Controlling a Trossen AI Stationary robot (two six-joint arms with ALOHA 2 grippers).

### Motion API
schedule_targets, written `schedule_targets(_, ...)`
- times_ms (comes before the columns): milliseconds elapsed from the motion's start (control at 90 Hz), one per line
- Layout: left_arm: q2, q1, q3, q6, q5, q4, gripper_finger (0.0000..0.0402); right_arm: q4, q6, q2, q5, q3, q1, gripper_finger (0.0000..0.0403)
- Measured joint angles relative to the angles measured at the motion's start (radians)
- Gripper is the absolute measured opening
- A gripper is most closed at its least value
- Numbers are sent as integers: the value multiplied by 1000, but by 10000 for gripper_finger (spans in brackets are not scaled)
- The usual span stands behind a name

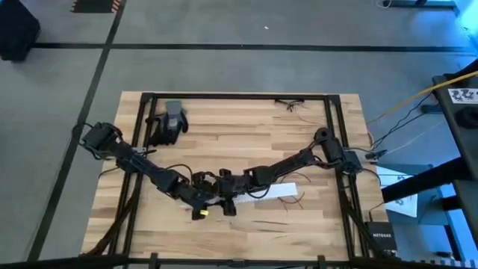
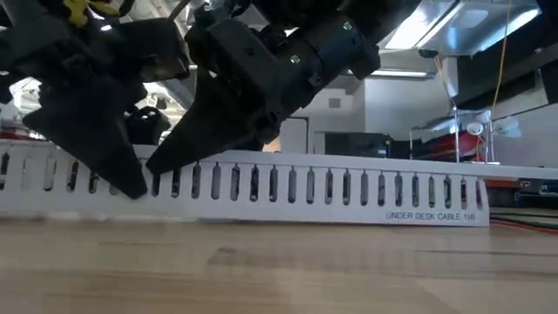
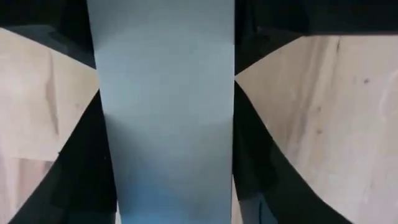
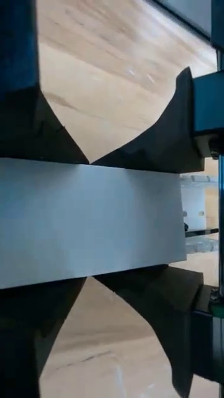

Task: Ziptie cables
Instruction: Close the white cable duct

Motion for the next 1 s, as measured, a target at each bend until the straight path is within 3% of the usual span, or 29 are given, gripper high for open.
schedule_targets(389, 0, 0, 0, -23, 6, 1, 239, 2, -5, 0, 13, -1, 1, 230)
schedule_targets(722, -5, -3, 2, -71, 42, -33, 391, -4, -26, 3, 17, -3, 2, 230)
schedule_targets(889, -10, -2, 3, -40, 151, -57, 383, 0, -26, 3, 15, -3, 2, 230)
schedule_targets(1000, -48, -7, 2, -30, 170, -114, 381, 0, -27, 3, 15, -3, 3, 230)
